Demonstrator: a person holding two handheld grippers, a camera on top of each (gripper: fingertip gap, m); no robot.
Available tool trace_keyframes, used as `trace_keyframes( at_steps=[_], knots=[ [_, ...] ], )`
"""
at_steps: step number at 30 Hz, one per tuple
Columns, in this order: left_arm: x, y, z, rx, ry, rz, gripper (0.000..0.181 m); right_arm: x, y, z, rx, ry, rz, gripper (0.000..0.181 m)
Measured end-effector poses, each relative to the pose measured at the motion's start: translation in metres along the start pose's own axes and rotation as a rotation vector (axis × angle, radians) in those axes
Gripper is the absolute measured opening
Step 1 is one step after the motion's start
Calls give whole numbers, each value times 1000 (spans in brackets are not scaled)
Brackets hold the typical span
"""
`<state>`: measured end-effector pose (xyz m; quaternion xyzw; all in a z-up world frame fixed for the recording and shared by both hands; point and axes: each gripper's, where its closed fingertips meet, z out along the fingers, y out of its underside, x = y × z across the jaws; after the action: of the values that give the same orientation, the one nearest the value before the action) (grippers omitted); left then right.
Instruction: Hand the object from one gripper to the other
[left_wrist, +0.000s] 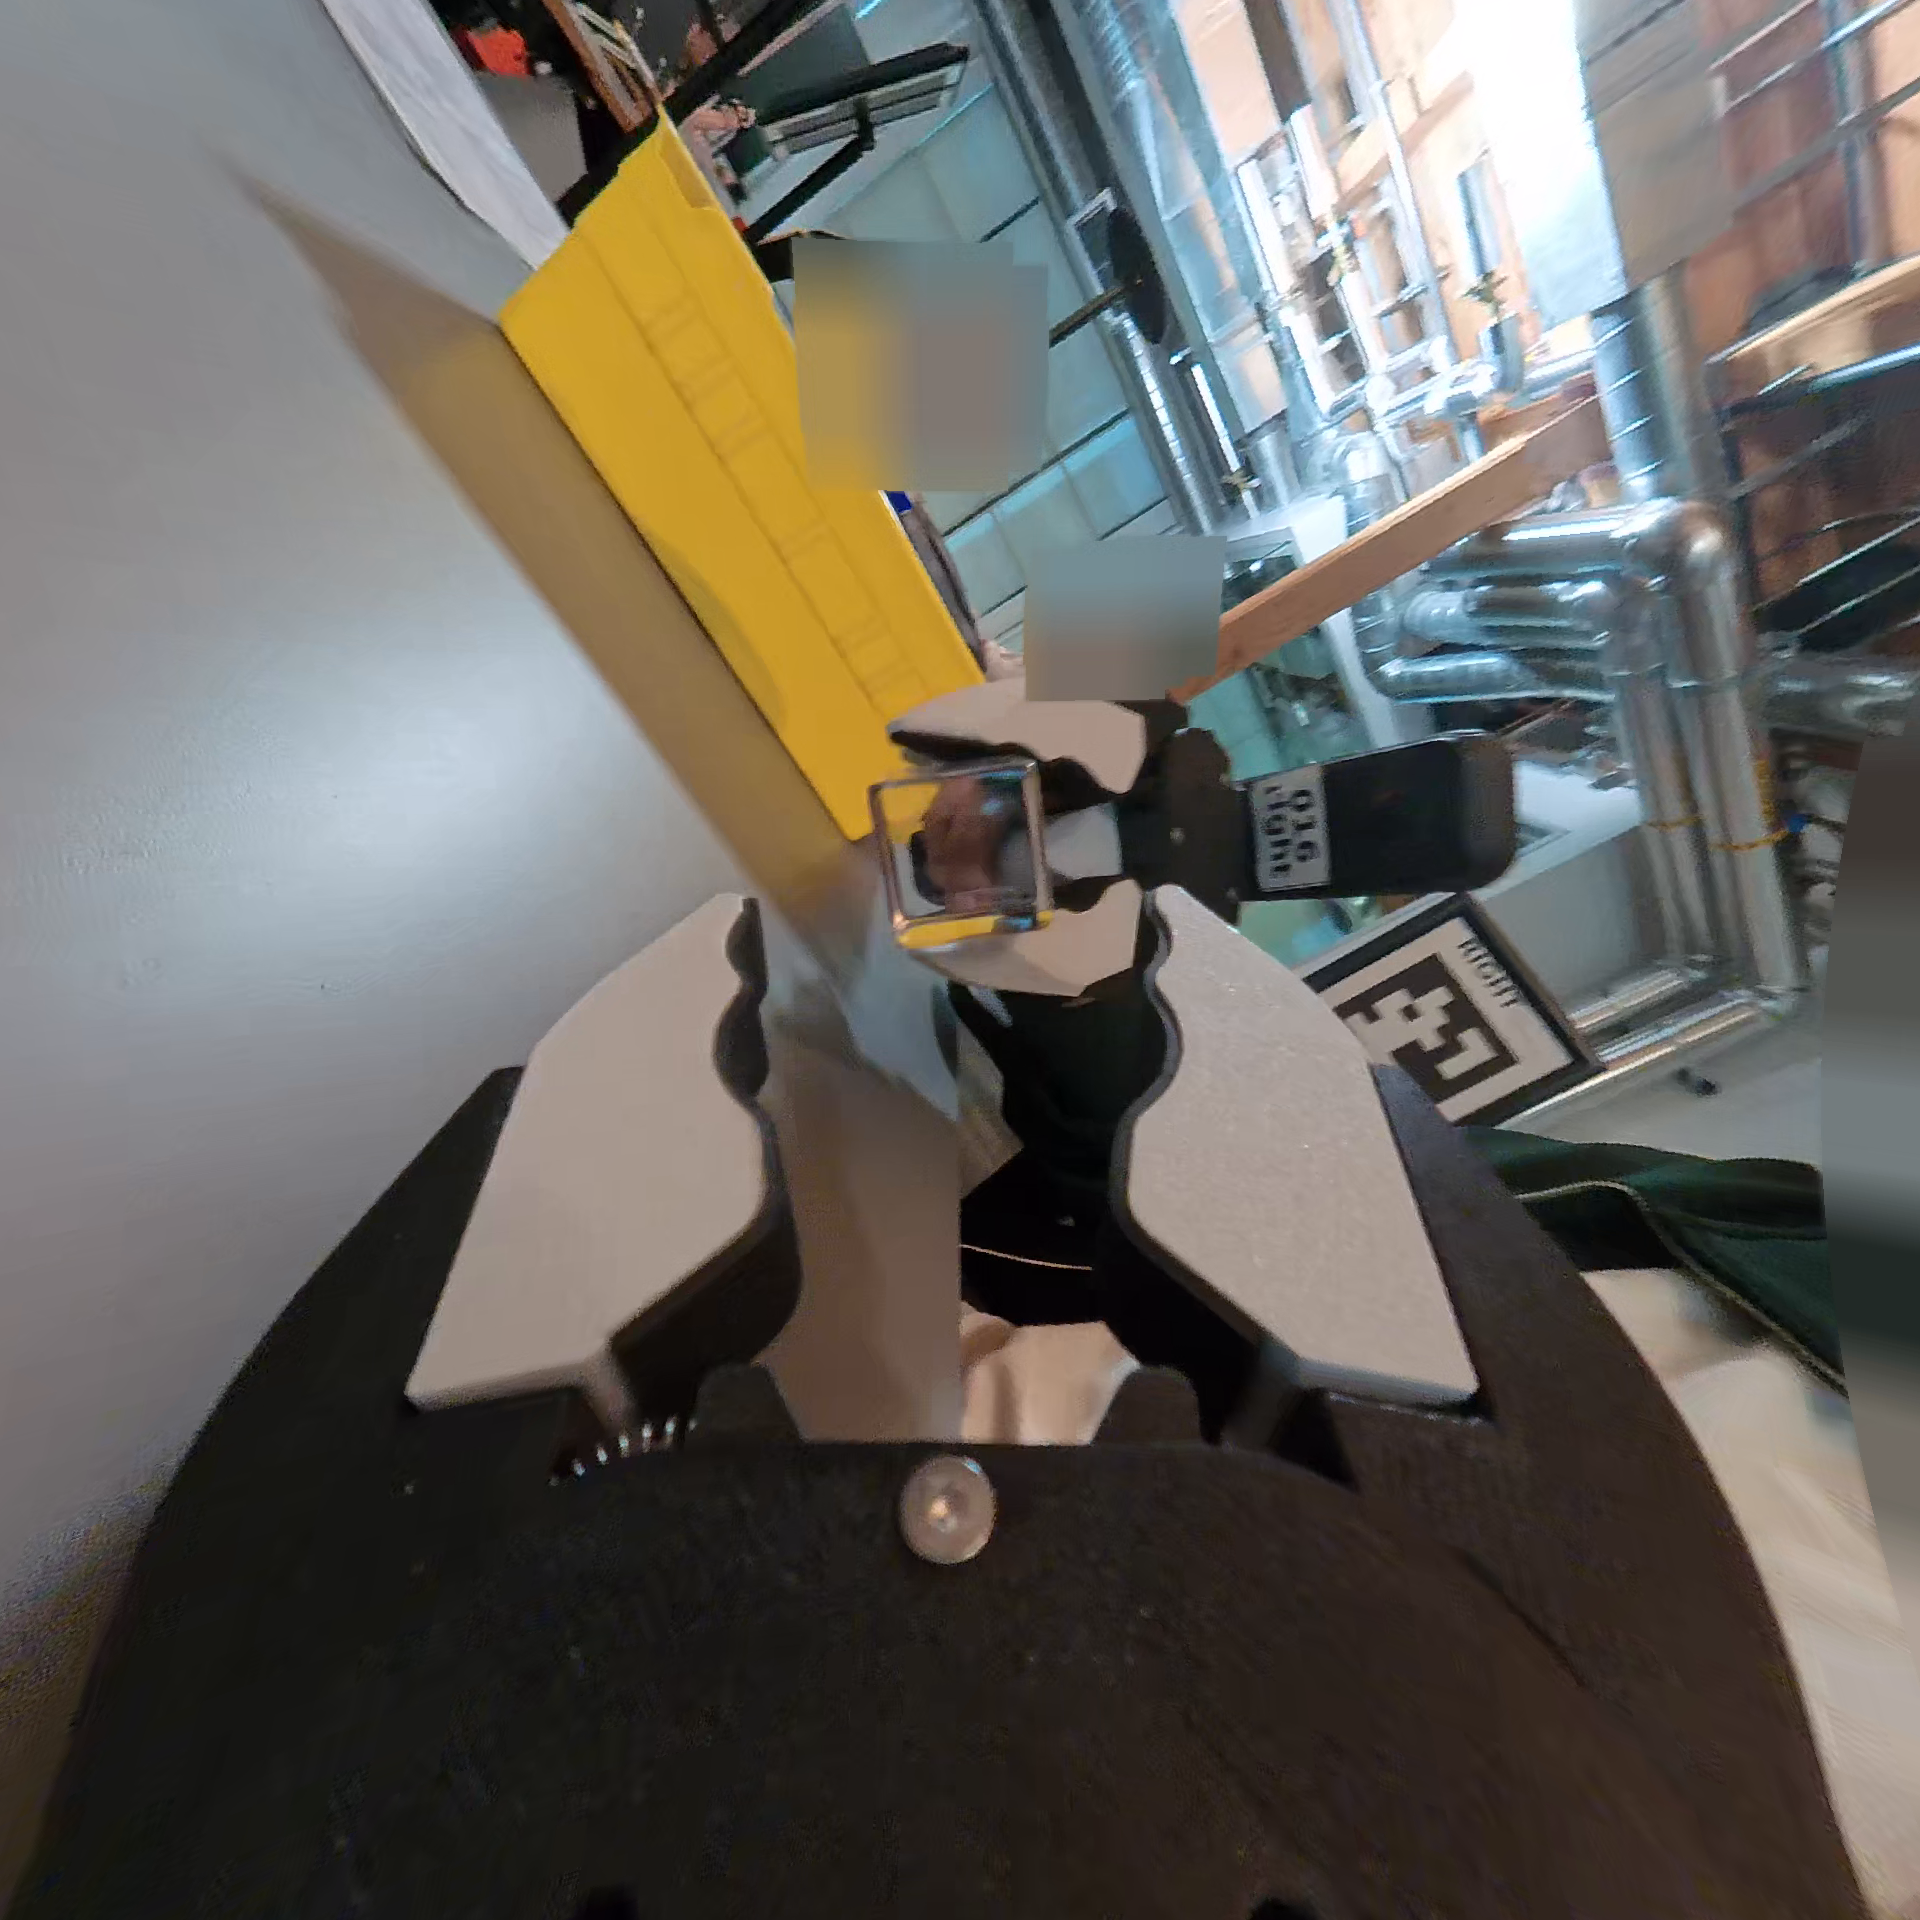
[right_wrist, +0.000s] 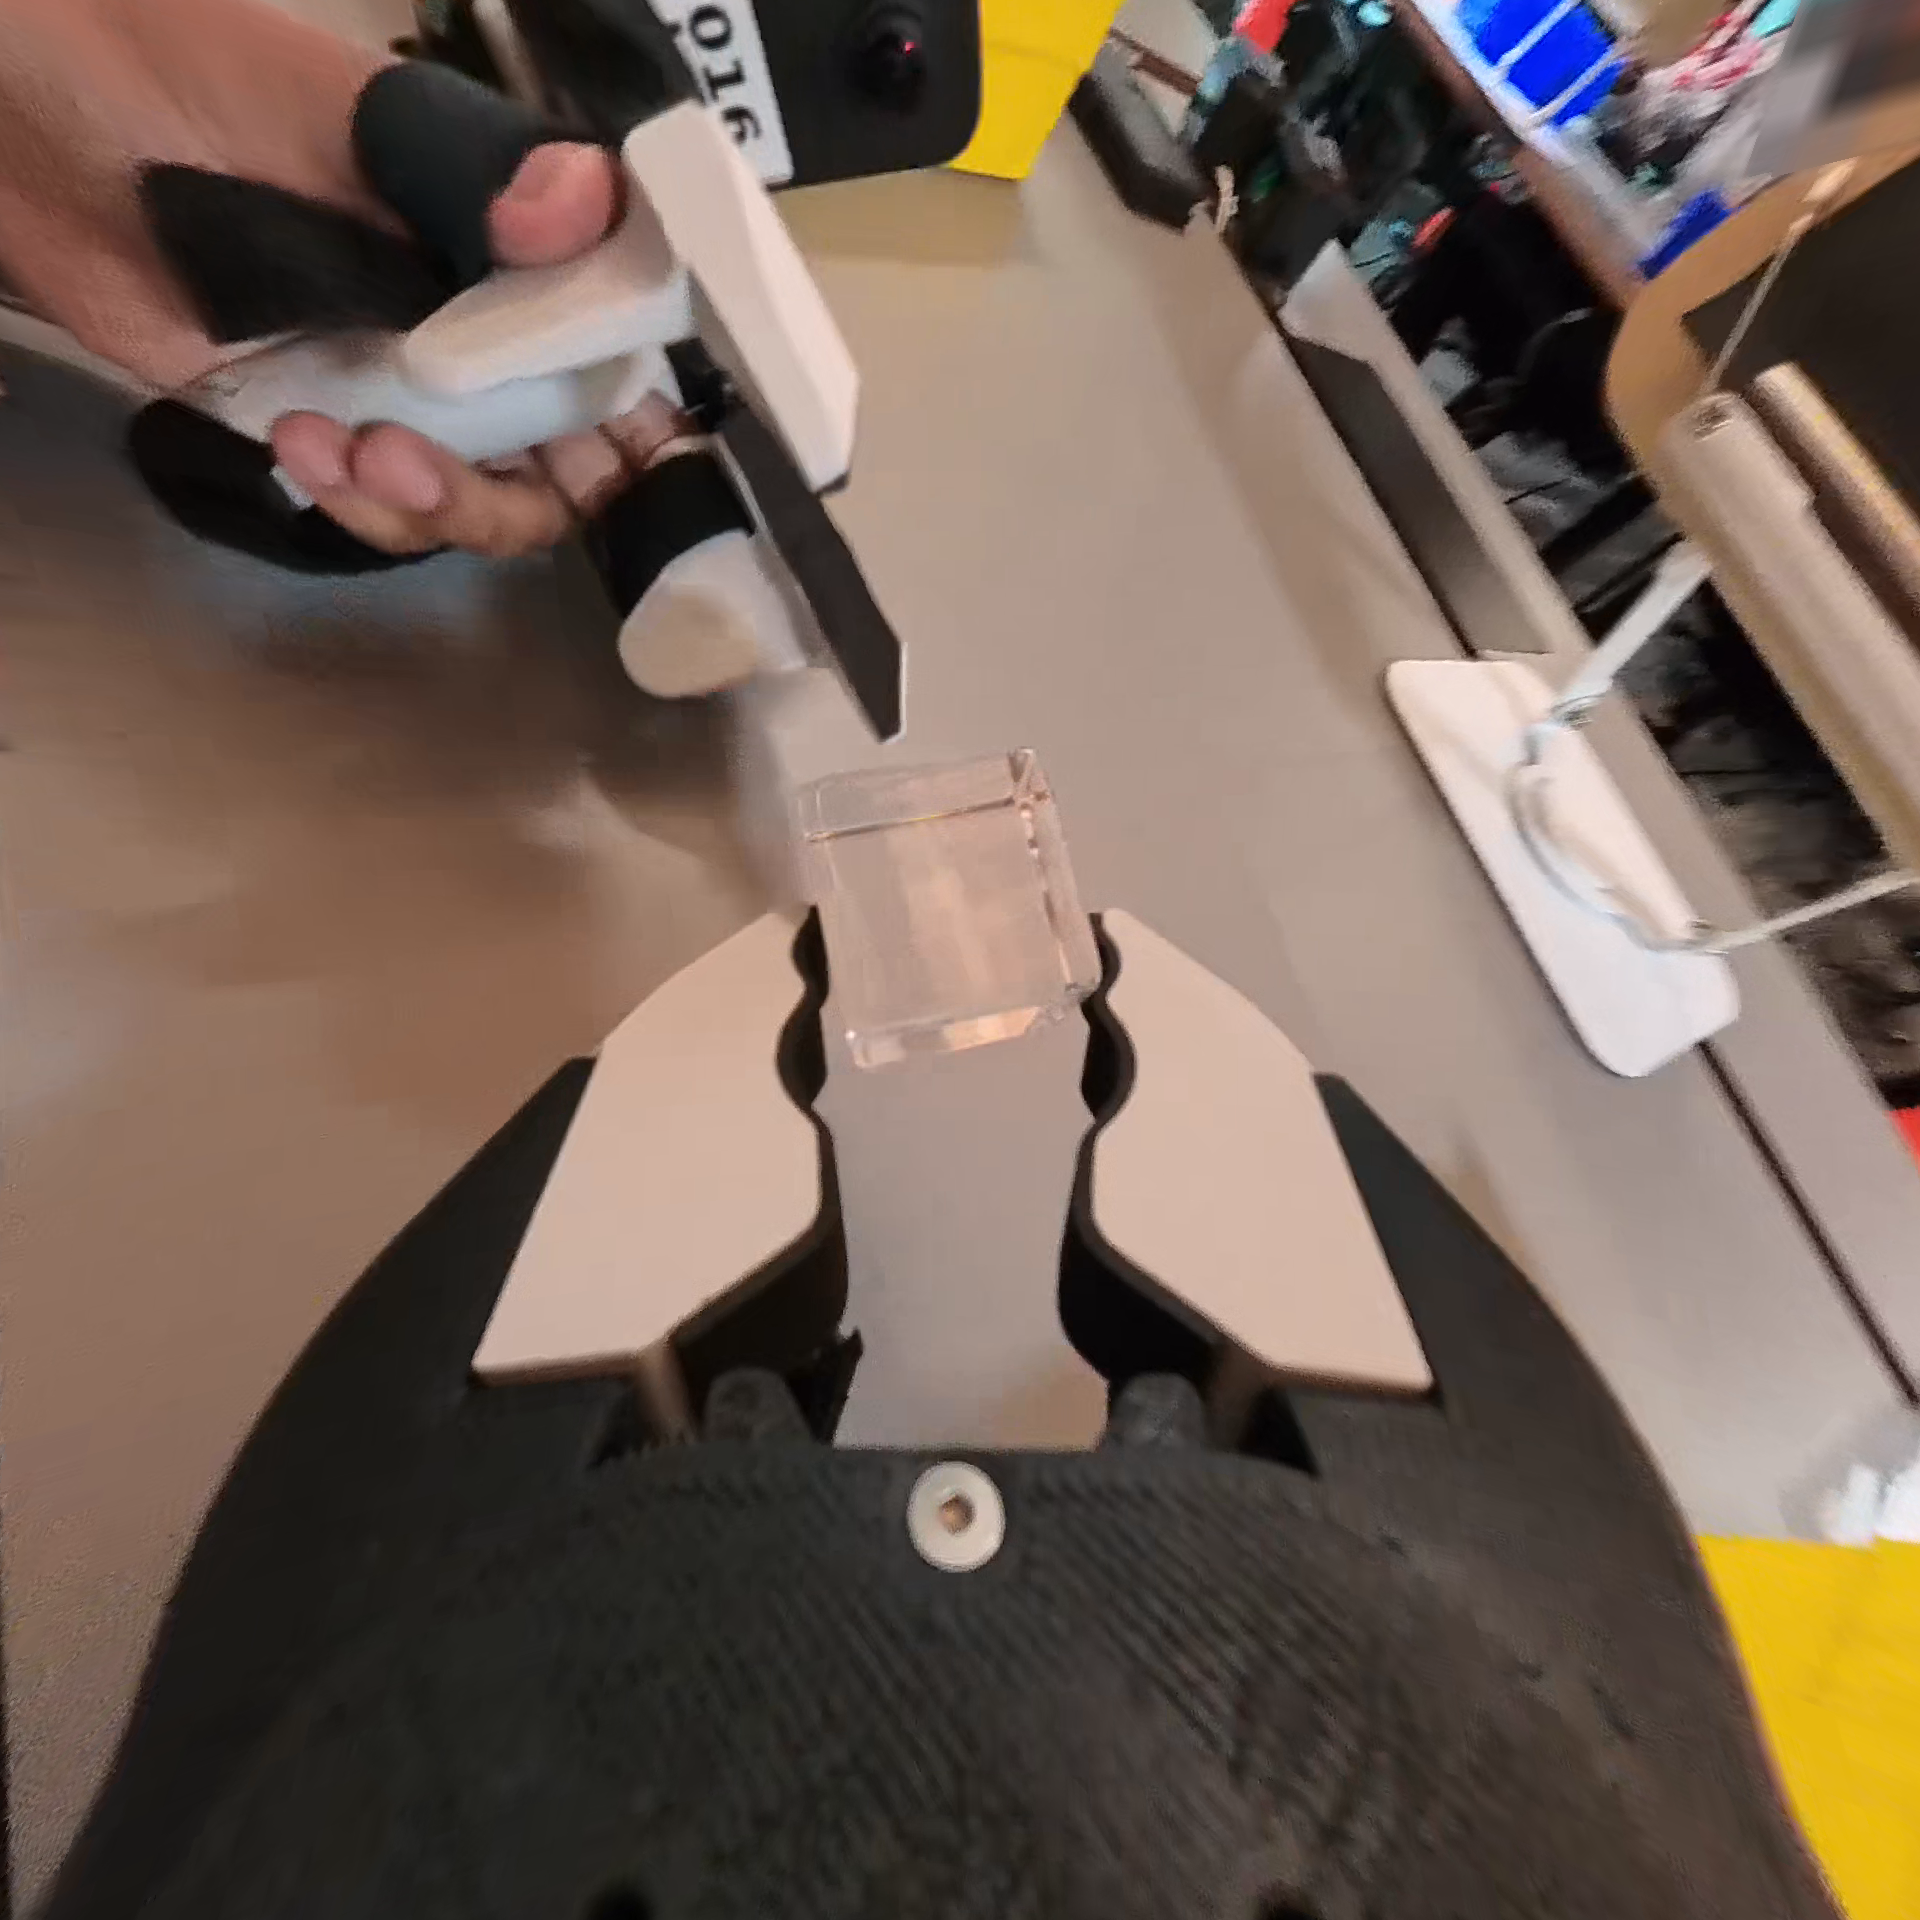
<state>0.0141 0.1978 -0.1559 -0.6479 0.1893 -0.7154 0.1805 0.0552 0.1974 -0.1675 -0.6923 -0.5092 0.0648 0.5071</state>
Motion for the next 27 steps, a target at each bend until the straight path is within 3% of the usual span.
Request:
trace_keyframes(
  at_steps=[1,5,11,23,27],
  knots=[
    [-1,3,3,-10,-20,25,74,2,-2,-1,-2,26,-15,48],
    [0,14,17,-53,-61,124,85,1,-9,1,-27,86,-78,47],
    [7,22,29,-56,-28,140,87,-12,-19,7,-25,87,-148,47],
    [8,29,36,-61,-13,126,77,-22,-29,11,-29,109,-221,48],
    [8,29,36,-63,-14,130,65,-25,-29,12,-24,93,-215,48]
  ],
)
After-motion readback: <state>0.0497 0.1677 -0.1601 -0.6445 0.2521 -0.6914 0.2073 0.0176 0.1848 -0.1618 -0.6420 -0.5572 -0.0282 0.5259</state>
